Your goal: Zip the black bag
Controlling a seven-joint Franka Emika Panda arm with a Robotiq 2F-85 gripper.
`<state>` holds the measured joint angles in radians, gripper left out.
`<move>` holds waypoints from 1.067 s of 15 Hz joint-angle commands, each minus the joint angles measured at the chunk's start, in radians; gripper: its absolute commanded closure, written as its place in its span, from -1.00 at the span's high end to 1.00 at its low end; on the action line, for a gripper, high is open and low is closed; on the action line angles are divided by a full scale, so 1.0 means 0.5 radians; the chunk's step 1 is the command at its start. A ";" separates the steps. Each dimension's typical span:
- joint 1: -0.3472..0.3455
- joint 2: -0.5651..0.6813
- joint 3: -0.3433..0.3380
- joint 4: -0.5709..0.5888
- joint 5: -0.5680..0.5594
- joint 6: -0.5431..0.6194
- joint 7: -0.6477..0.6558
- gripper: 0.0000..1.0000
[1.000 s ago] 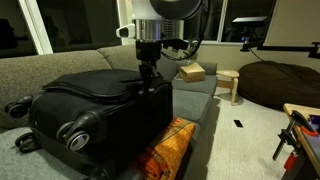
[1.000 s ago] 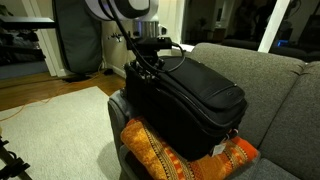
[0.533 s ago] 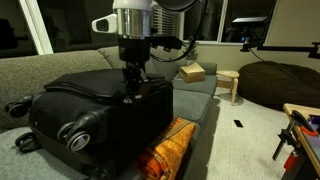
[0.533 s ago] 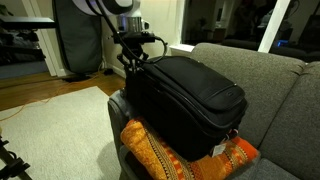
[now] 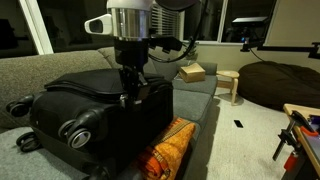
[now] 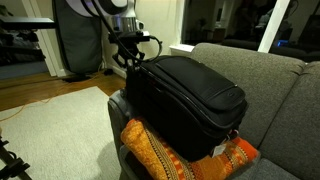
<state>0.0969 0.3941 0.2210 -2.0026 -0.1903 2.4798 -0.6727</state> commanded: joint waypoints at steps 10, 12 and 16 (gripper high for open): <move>0.114 -0.404 -0.309 -0.447 -0.205 -0.076 1.236 1.00; 0.090 -0.485 -0.343 -0.507 -0.178 -0.141 1.356 1.00; 0.034 -0.624 -0.389 -0.603 -0.113 -0.288 1.596 1.00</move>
<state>0.1323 0.1799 0.0364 -2.2223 -0.2751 2.3822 0.0351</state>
